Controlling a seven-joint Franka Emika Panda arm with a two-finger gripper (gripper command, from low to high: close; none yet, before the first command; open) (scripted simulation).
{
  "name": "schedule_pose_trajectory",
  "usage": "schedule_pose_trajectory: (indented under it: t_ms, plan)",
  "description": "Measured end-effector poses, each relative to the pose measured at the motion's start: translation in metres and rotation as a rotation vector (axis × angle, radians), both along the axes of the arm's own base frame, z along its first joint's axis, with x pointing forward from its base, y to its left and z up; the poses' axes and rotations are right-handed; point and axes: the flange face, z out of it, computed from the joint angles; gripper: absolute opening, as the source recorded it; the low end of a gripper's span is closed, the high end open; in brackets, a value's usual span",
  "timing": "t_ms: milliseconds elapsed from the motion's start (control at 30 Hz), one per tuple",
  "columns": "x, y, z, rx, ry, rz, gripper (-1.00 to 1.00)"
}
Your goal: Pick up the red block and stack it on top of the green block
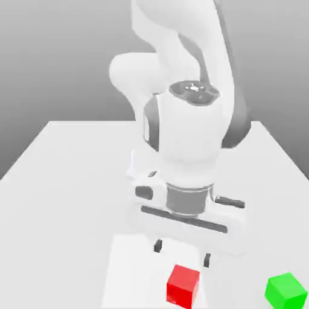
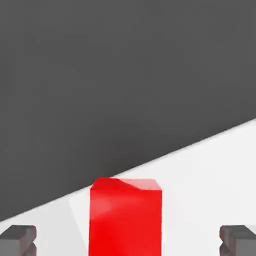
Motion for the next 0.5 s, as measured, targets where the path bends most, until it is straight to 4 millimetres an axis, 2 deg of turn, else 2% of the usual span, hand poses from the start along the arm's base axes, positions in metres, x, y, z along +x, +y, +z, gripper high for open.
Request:
schedule_pose_trajectory:
  t_ms: [67, 100, 333, 500]
  plan:
    - [-0.001, 0.000, -0.026, 0.002, 0.004, -0.002, 0.00]
    - [-0.002, 0.001, -0.040, 0.002, 0.005, -0.002, -1.00]
    - [-0.002, 0.001, -0.043, 0.002, 0.004, -0.002, -1.00]
    - [-0.001, 0.005, 0.011, 0.002, 0.005, 0.012, -1.00]
